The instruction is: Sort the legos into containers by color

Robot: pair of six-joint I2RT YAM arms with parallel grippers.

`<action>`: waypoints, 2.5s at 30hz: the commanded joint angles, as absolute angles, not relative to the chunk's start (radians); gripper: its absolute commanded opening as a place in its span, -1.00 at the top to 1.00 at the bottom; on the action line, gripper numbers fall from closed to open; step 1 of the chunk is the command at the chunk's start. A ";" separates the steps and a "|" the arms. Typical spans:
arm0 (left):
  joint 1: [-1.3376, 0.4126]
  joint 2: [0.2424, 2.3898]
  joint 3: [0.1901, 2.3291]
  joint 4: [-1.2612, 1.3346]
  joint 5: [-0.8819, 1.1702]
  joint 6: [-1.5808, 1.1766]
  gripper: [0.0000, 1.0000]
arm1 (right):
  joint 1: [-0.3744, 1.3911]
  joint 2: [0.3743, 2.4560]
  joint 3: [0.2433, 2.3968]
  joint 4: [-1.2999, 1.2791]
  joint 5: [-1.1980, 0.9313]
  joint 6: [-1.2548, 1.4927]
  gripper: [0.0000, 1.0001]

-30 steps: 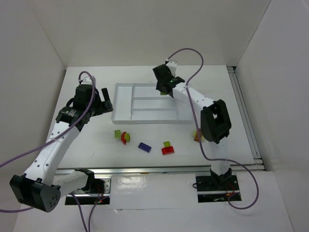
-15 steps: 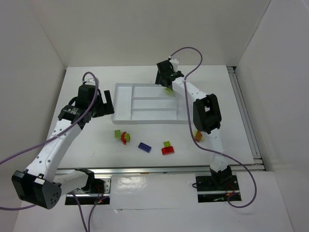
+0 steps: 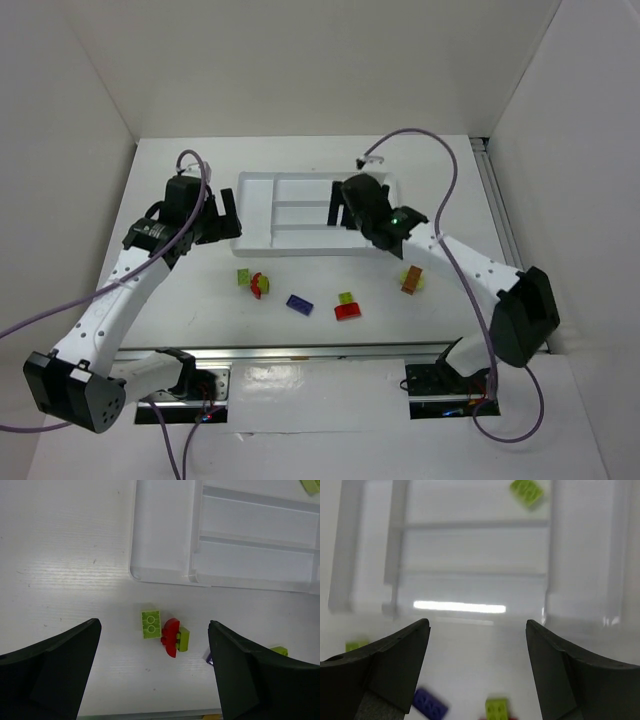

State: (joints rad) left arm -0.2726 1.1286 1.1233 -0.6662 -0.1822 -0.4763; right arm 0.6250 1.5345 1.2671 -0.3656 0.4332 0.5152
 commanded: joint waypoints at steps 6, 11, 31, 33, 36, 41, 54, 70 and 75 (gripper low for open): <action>-0.299 1.154 1.092 -0.641 -0.158 -0.497 -0.96 | 0.912 1.368 0.931 -0.462 0.353 0.555 -0.75; -0.299 1.154 1.092 -0.632 -0.158 -0.497 -0.96 | 0.959 1.394 0.810 -0.411 0.331 0.588 -0.94; -0.317 1.207 1.101 -0.623 -0.138 -0.506 -0.94 | 0.959 1.575 0.831 -0.301 0.340 0.525 -0.45; -0.327 1.216 1.111 -0.623 -0.138 -0.506 -0.94 | 0.959 1.586 0.831 -0.311 0.363 0.525 -0.36; -0.327 1.216 1.111 -0.623 -0.138 -0.515 -0.94 | 0.959 1.595 0.841 -0.311 0.373 0.525 -0.25; -0.336 1.216 1.101 -0.623 -0.147 -0.515 -0.94 | 0.969 1.605 0.870 -0.331 0.414 0.525 0.10; -0.336 1.166 1.101 -0.623 -0.172 -0.472 -0.91 | 0.907 1.502 1.051 -0.290 0.053 0.474 0.25; -0.336 1.184 1.138 -0.696 -0.293 -0.500 -0.95 | 0.772 1.753 1.400 -0.325 0.314 0.393 0.23; -0.336 1.184 1.138 -0.716 -0.301 -0.500 -1.00 | 0.689 1.936 1.624 -0.370 0.353 0.402 0.23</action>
